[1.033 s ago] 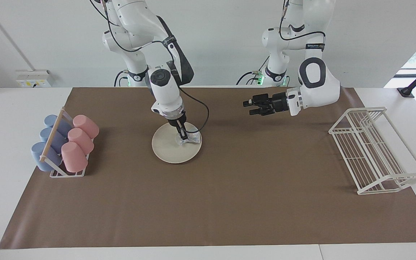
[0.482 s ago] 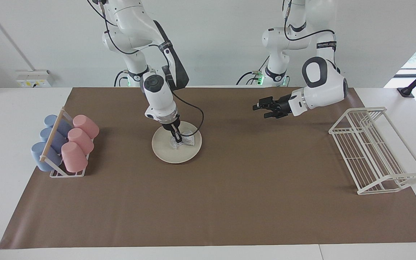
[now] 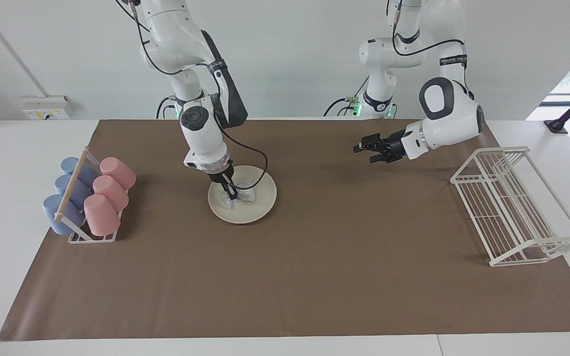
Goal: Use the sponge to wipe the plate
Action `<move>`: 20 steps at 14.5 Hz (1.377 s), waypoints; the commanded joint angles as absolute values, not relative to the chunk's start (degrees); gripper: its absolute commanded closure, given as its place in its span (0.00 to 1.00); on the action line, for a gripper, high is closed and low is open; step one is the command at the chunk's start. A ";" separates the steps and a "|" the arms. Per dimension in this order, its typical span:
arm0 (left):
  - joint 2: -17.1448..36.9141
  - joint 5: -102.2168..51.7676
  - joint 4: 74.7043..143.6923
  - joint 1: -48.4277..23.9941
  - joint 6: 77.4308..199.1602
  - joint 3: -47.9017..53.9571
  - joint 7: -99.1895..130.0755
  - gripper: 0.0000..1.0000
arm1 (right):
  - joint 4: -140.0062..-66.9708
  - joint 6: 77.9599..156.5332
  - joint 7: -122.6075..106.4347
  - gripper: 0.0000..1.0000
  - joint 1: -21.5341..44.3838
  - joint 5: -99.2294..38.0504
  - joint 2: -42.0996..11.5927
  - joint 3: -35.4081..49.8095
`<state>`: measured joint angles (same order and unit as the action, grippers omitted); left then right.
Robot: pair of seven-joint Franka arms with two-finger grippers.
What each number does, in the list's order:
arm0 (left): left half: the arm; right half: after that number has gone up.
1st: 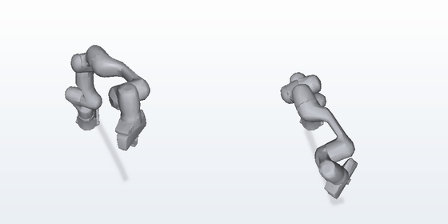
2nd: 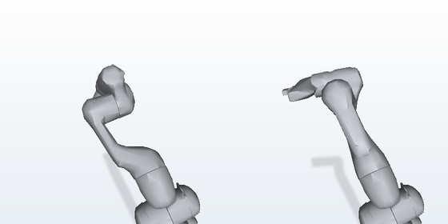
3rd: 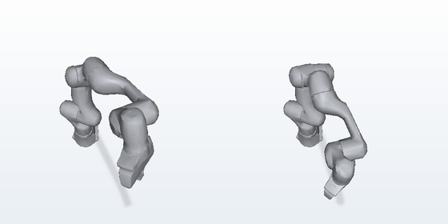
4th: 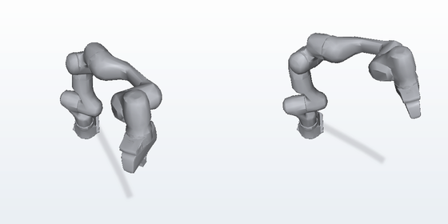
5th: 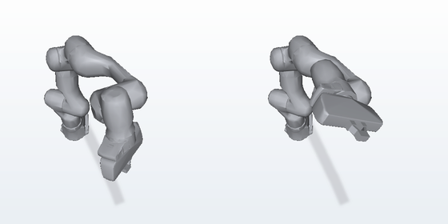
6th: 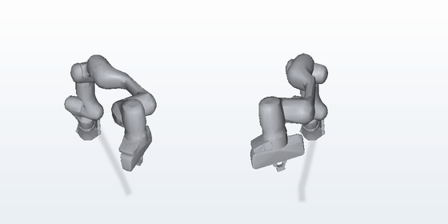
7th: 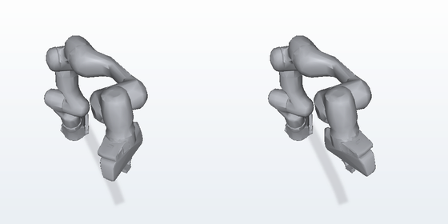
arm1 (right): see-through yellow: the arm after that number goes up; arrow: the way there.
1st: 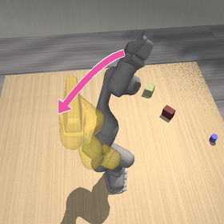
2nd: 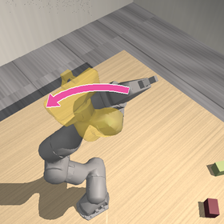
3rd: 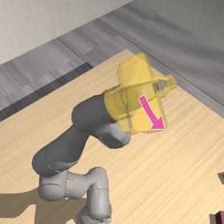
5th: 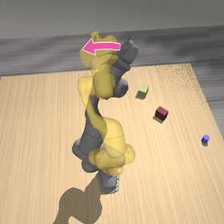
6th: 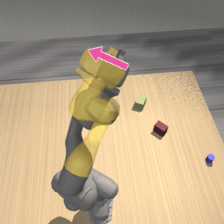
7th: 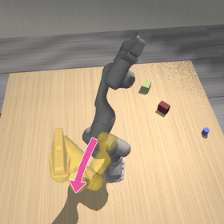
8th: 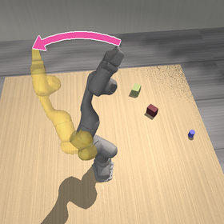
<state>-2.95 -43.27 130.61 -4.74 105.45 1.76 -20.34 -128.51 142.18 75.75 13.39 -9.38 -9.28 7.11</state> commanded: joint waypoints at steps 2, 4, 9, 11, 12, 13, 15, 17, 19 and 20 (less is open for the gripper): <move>-3.43 -41.40 128.85 -4.04 103.27 1.93 -14.43 0.00 | -130.08 143.79 83.13 1.00 16.07 -8.26 -8.70 7.82; -3.52 -41.40 128.24 -4.13 103.36 2.02 -12.05 0.00 | -130.17 145.54 86.21 1.00 17.57 -8.35 -9.22 7.82; -3.78 -41.40 127.71 -4.13 103.36 2.02 -11.60 0.00 | -129.72 145.55 87.73 1.00 19.43 -8.35 -9.93 7.73; -3.78 -41.40 127.71 -4.13 103.36 2.02 -11.69 0.00 | -130.07 144.58 80.28 1.00 16.63 -8.35 -9.76 7.65; -3.78 -41.40 127.71 -4.13 103.36 1.93 -11.78 0.00 | -130.25 144.41 77.29 1.00 15.22 -8.35 -9.67 7.65; -3.78 -41.40 127.71 -4.13 103.36 1.93 -11.86 0.00 | -130.25 143.53 74.82 1.00 13.81 -8.35 -9.58 7.65; -3.78 -41.31 127.62 -4.13 103.45 1.93 -11.95 0.00 | -130.17 142.74 70.25 1.00 11.96 -7.91 -9.23 7.47; -3.69 -41.31 127.44 -4.13 103.45 1.93 -11.95 0.00 | -130.25 142.73 66.90 1.00 9.85 -7.65 -9.23 7.47; -3.69 -41.31 127.44 -4.13 103.45 1.93 -11.95 0.00 | -130.25 142.65 67.23 1.00 10.10 -7.65 -9.05 7.56; -3.60 -41.31 127.35 -4.13 103.53 1.93 -11.95 0.00 | -130.25 142.65 67.85 1.00 10.46 -7.65 -9.05 7.65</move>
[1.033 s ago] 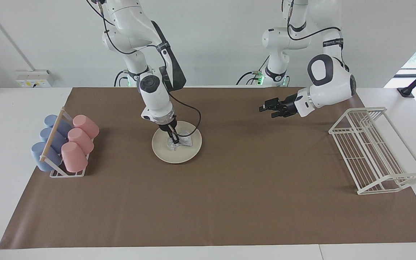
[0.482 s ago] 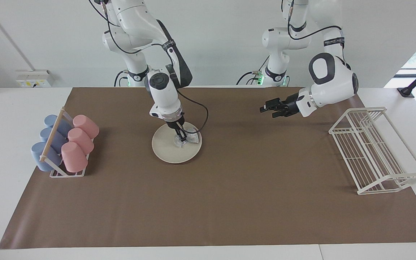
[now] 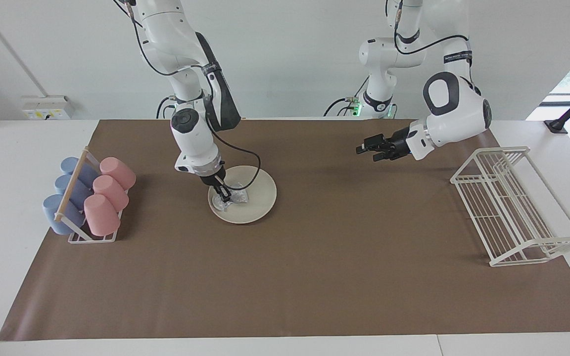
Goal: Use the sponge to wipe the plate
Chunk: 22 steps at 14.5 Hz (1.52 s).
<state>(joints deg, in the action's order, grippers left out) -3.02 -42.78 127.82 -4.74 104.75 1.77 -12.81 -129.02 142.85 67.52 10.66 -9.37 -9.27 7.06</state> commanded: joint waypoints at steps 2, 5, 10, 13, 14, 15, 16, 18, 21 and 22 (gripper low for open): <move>-3.60 -41.31 127.35 -4.13 103.54 1.93 -11.95 0.00 | -130.25 142.82 69.60 1.00 10.63 -7.65 -9.05 7.73; -3.60 -41.31 127.35 -4.13 103.54 1.93 -11.95 0.00 | -130.52 143.87 79.15 1.00 16.06 -7.73 -9.84 7.73; -3.60 -41.31 127.35 -4.13 103.71 1.93 -11.87 0.00 | -130.43 147.31 86.31 1.00 19.51 -7.82 -10.90 7.73; -3.60 -41.31 127.35 -4.13 103.71 2.02 -11.86 0.00 | -129.99 146.87 86.31 1.00 19.51 -7.82 -10.81 7.73; -3.60 -41.31 127.35 -4.13 103.80 2.02 -11.78 0.00 | -129.73 146.69 86.40 1.00 19.42 -7.82 -10.72 7.73; -3.60 -41.31 127.35 -4.13 103.80 1.93 -11.86 0.00 | -129.20 146.43 86.74 1.00 19.42 -7.82 -10.46 7.73; -3.60 -41.31 127.35 -4.13 103.80 2.02 -11.87 0.00 | -127.46 144.95 87.18 1.00 19.42 -7.91 -10.37 7.73; -3.60 -41.31 127.35 -4.30 103.80 2.02 -12.04 0.00 | -121.06 137.85 90.24 1.00 19.25 -8.35 -10.55 7.73; -3.60 -41.31 127.35 -4.92 104.32 2.11 -12.22 0.00 | -112.09 129.40 96.57 1.00 19.60 -8.26 -10.90 7.73; -3.52 -41.40 127.35 -4.57 105.28 2.20 -12.39 0.00 | -109.97 126.85 98.59 1.00 19.69 -8.26 -10.90 7.82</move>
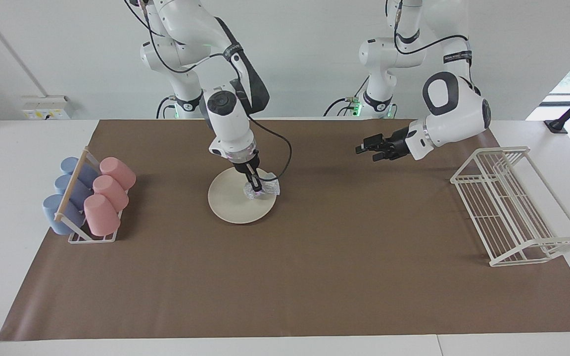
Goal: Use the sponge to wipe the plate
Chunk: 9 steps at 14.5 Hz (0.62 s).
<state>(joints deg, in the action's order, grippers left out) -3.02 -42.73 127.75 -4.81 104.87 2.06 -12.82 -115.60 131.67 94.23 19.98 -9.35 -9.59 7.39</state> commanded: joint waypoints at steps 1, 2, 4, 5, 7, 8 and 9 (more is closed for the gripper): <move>-3.43 -42.27 127.27 -4.22 105.64 2.28 -12.65 0.00 | -108.65 125.17 100.01 1.00 20.38 -8.26 -10.72 7.82; -3.34 -44.36 127.18 -4.22 105.73 2.29 -13.27 0.00 | -107.33 123.24 101.41 1.00 21.26 -8.26 -10.46 7.82; -3.34 -53.40 127.09 -4.22 105.47 2.29 -14.32 0.00 | -103.38 118.67 105.27 1.00 23.36 -7.91 -10.28 7.82; -3.43 -57.53 127.18 -4.13 104.69 2.29 -14.33 0.00 | -101.45 116.83 108.08 1.00 24.77 -7.56 -10.11 7.82; -3.34 -64.48 127.18 -4.22 102.75 2.29 -14.76 0.00 | -98.19 112.87 112.48 1.00 27.50 -7.21 -9.76 7.73; -3.17 -66.60 127.44 -4.48 102.31 2.29 -16.24 0.00 | -97.30 111.81 113.63 1.00 28.29 -7.12 -9.58 7.73; -2.99 -69.23 127.79 -4.66 101.78 2.29 -18.35 0.00 | -97.21 111.45 114.43 1.00 28.82 -7.12 -9.06 7.73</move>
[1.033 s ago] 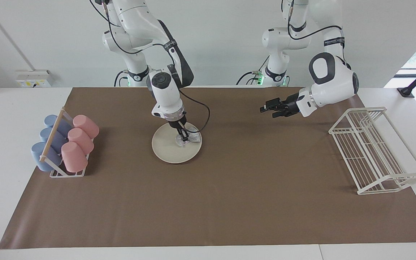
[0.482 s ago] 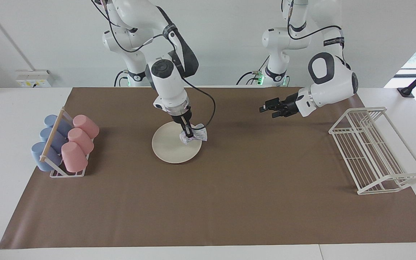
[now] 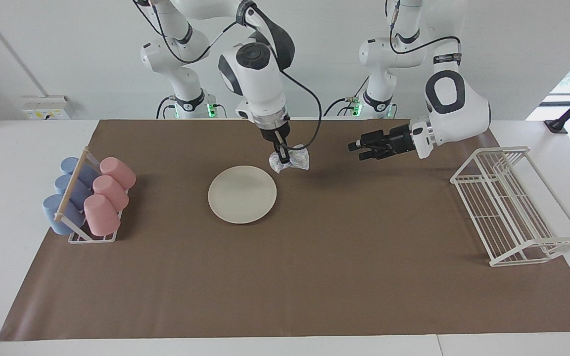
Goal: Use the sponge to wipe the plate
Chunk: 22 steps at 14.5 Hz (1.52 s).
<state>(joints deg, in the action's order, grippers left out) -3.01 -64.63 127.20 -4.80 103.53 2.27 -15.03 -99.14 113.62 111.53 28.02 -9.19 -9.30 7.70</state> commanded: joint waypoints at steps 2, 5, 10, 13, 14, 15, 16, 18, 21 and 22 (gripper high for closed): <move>-1.94 -72.67 127.79 -4.92 100.03 2.37 -19.51 0.00 | -97.21 111.36 115.05 1.00 29.88 -6.86 -8.88 7.65; -1.76 -77.33 127.79 -7.89 100.10 2.46 -19.95 0.00 | -97.29 111.45 115.14 1.00 29.88 -6.50 -8.79 7.73; -1.50 -82.79 128.06 -14.84 108.01 2.46 -19.95 0.00 | -97.47 111.45 115.14 1.00 29.88 -6.24 -8.70 7.73; -1.41 -82.79 128.06 -16.43 109.95 2.46 -20.21 0.00 | -97.56 111.53 115.05 1.00 29.88 -6.24 -8.70 7.73; -1.41 -82.79 128.06 -16.61 110.30 2.46 -20.30 0.00 | -97.56 111.53 115.05 1.00 29.88 -6.24 -8.70 7.73; -1.41 -82.79 128.14 -16.61 110.22 2.46 -20.39 0.00 | -97.56 111.53 115.05 1.00 29.88 -6.24 -8.70 7.73; -1.49 -82.79 128.14 -16.61 110.13 2.46 -20.39 0.03 | -97.65 111.53 115.05 1.00 29.88 -6.24 -8.70 7.73; -1.49 -82.79 128.32 -16.96 110.13 2.46 -20.30 0.46 | -97.65 111.62 114.96 1.00 29.79 -6.24 -8.70 7.73; -1.58 -82.79 128.67 -17.14 110.30 2.46 -20.30 1.00 | -97.73 111.62 114.96 1.00 29.79 -6.24 -8.70 7.73; -1.67 -82.88 128.76 -17.14 110.39 2.46 -20.30 1.00 | -97.73 111.71 114.87 1.00 29.79 -6.24 -8.70 7.73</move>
